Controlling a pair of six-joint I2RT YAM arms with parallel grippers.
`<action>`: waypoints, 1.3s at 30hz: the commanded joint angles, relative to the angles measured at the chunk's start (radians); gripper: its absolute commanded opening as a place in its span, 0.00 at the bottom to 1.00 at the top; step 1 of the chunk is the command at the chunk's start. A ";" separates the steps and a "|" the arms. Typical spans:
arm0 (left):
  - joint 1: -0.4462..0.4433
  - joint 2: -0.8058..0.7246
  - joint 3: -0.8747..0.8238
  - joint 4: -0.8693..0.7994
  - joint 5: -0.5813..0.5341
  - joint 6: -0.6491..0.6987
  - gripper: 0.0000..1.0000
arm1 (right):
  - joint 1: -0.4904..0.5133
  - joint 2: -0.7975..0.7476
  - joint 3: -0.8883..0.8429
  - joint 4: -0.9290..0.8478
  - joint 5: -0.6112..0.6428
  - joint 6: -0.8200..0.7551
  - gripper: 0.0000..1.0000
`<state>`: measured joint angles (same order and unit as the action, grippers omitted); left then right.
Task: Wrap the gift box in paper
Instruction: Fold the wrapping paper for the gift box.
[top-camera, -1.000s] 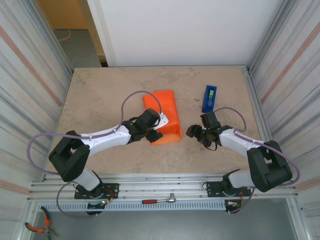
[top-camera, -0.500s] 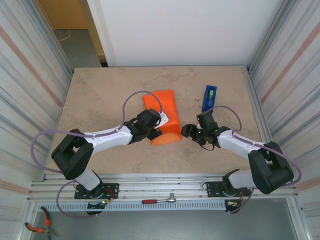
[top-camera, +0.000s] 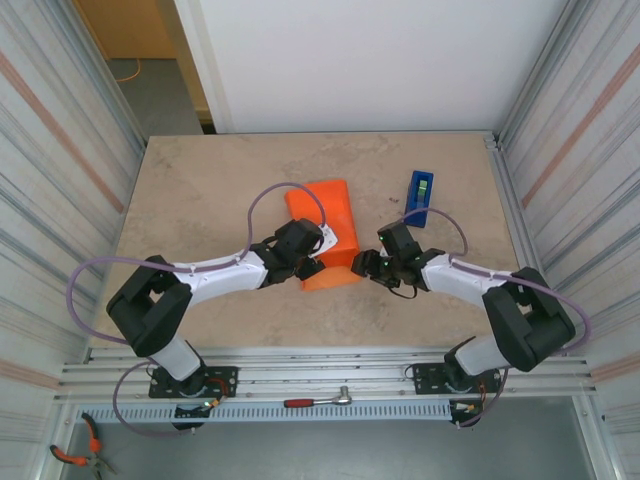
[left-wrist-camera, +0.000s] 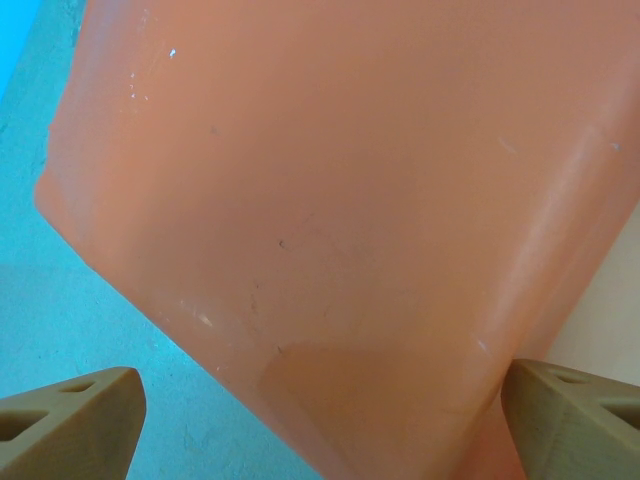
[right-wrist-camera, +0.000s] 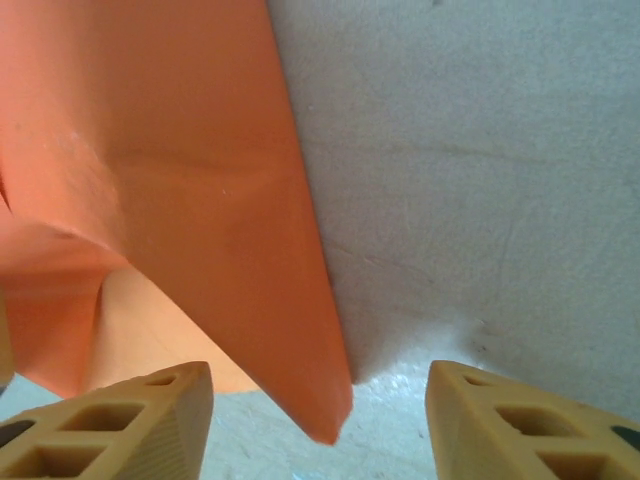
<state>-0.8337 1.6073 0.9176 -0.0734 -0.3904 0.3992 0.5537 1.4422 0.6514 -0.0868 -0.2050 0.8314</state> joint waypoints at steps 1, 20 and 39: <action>-0.005 0.014 -0.008 0.016 -0.022 0.003 0.92 | 0.014 0.038 0.047 -0.007 0.033 -0.008 0.50; -0.010 0.017 -0.008 0.011 -0.022 -0.008 0.91 | 0.052 0.075 0.057 -0.048 0.073 -0.014 0.49; -0.045 0.064 -0.002 0.008 -0.061 0.001 0.89 | 0.073 0.055 0.081 -0.030 0.041 -0.015 0.00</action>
<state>-0.8715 1.6611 0.9176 -0.0734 -0.4202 0.3965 0.6178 1.5269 0.7105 -0.1123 -0.1539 0.8253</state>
